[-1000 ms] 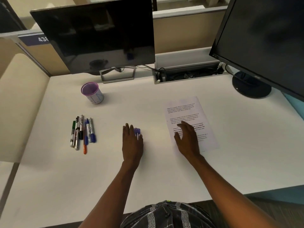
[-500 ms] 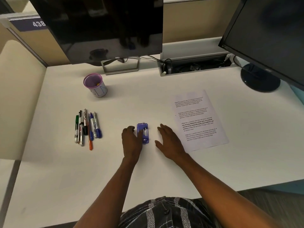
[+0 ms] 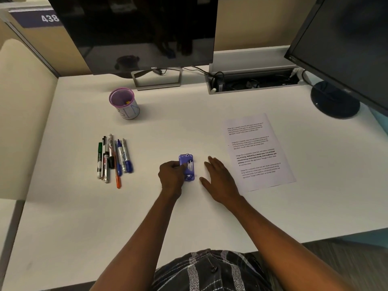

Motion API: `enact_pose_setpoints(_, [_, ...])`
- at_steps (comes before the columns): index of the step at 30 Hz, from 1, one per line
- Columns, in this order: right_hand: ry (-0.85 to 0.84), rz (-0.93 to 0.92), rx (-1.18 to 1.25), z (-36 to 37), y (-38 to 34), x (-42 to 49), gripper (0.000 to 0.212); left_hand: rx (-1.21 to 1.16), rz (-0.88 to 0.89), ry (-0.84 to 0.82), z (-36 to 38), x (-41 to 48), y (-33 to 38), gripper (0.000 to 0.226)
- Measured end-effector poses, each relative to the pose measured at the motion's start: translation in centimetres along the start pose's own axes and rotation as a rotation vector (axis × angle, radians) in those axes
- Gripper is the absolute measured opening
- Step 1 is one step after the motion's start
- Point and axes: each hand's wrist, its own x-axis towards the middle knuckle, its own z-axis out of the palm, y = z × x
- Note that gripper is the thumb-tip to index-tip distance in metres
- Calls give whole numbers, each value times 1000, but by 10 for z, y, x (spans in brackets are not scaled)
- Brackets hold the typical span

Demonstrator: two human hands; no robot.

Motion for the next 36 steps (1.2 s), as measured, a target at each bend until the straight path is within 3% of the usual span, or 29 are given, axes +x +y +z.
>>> enact_pose_setpoints(12, [-3,-11,-19,2,2,1,66,-57,-25,-1,1,-3,3,24])
enact_pose_setpoints(19, [-7,-14,-21,2,2,1,66,-43,20,4,1,-6,5,3])
enact_pose_setpoints(24, [-7,-22,-28,1,2,1,65,-56,11,8,-2,-2,4,20])
enact_pose_setpoints(36, [-5,24,14,-3,-6,-2,66,-115,3,84,-44,32,7,20])
